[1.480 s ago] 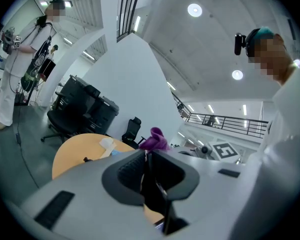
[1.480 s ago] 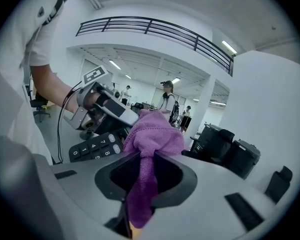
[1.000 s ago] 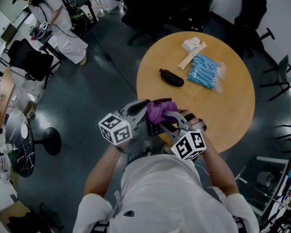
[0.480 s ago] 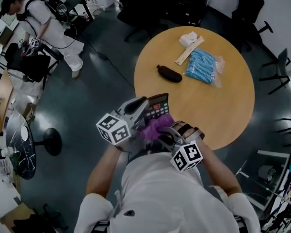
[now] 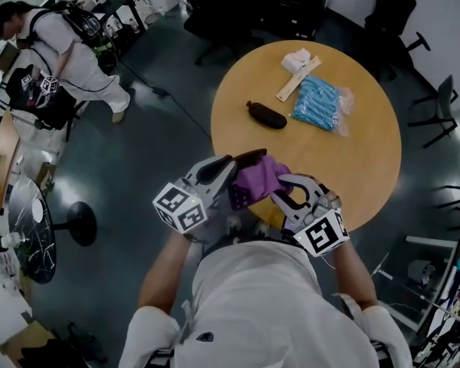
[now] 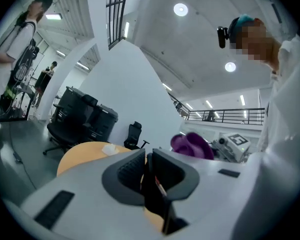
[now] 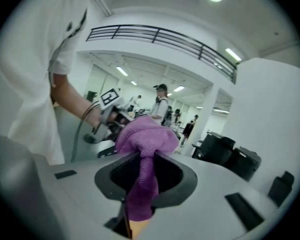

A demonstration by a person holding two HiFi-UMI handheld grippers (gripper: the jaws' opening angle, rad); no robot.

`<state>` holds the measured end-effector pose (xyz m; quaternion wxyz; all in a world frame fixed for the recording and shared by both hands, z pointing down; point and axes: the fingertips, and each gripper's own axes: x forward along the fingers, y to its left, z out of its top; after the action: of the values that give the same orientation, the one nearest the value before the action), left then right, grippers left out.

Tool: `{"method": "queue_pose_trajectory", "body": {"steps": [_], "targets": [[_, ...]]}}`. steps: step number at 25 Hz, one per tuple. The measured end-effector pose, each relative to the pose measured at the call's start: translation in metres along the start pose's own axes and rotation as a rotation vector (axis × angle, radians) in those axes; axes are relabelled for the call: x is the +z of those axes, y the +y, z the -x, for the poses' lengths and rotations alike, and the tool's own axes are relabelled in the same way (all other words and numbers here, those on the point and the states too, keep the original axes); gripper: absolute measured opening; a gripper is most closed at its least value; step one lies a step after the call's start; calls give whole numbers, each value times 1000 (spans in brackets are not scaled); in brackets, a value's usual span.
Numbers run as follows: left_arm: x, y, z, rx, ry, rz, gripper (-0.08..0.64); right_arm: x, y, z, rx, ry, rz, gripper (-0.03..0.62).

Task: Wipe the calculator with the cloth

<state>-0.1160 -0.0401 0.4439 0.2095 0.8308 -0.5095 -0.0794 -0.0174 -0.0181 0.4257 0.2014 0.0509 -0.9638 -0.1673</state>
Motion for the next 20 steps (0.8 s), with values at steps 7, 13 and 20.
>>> {"method": "queue_pose_trajectory", "body": {"steps": [7,13,20], "targets": [[3,-33,3,62,-1,-359,51,25,-46,-3,-103,-24,-60,81],[2,-72,1,-9,18,-483,51,49,-1,-22,51,-3,136,81],[9,-91,15,-71,-10,-669,51,45,6,-15,86,26,172,80]]}}
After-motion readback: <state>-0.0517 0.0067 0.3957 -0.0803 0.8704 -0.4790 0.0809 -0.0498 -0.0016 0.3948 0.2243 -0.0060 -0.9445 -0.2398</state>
